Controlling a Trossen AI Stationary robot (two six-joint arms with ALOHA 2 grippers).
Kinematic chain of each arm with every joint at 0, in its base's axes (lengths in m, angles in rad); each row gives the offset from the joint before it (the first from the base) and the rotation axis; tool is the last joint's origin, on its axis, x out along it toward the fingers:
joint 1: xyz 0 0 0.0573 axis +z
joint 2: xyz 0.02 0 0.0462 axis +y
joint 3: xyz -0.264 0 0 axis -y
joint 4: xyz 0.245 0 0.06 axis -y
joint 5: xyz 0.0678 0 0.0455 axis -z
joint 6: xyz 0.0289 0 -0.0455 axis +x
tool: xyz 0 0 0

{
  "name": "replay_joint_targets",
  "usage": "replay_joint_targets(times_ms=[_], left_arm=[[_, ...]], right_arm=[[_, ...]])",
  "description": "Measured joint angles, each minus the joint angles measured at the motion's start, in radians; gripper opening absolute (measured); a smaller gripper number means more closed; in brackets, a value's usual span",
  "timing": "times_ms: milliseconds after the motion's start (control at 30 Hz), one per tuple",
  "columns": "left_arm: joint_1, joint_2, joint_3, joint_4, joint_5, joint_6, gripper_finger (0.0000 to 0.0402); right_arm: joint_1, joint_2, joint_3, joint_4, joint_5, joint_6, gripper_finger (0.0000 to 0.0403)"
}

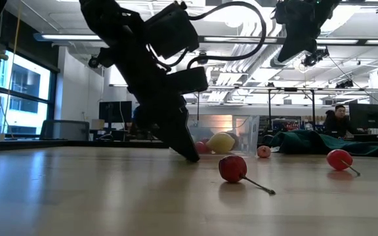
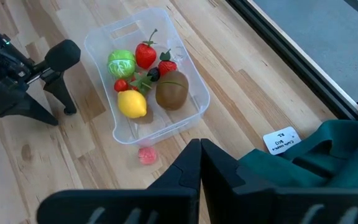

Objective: Pick and placing Produce into tupperware
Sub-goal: Put the blueberry into the transparent bin

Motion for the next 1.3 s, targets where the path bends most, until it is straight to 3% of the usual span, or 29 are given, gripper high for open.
replay_joint_targets(times_ms=[633, 1000, 1300], left_arm=[[0.000, -0.002, 0.008, -0.054, -0.024, 0.003, 0.0175], [-0.001, -0.001, 0.007, -0.048, -0.023, -0.003, 0.0089], [-0.001, -0.001, 0.006, -0.046, -0.019, -0.005, 0.0070]], right_arm=[[0.000, 0.000, 0.000, 0.000, 0.000, 0.000, 0.0000], [0.000, 0.000, 0.000, 0.000, 0.000, 0.000, 0.0000], [0.000, 0.000, 0.000, 0.000, 0.000, 0.000, 0.0000]])
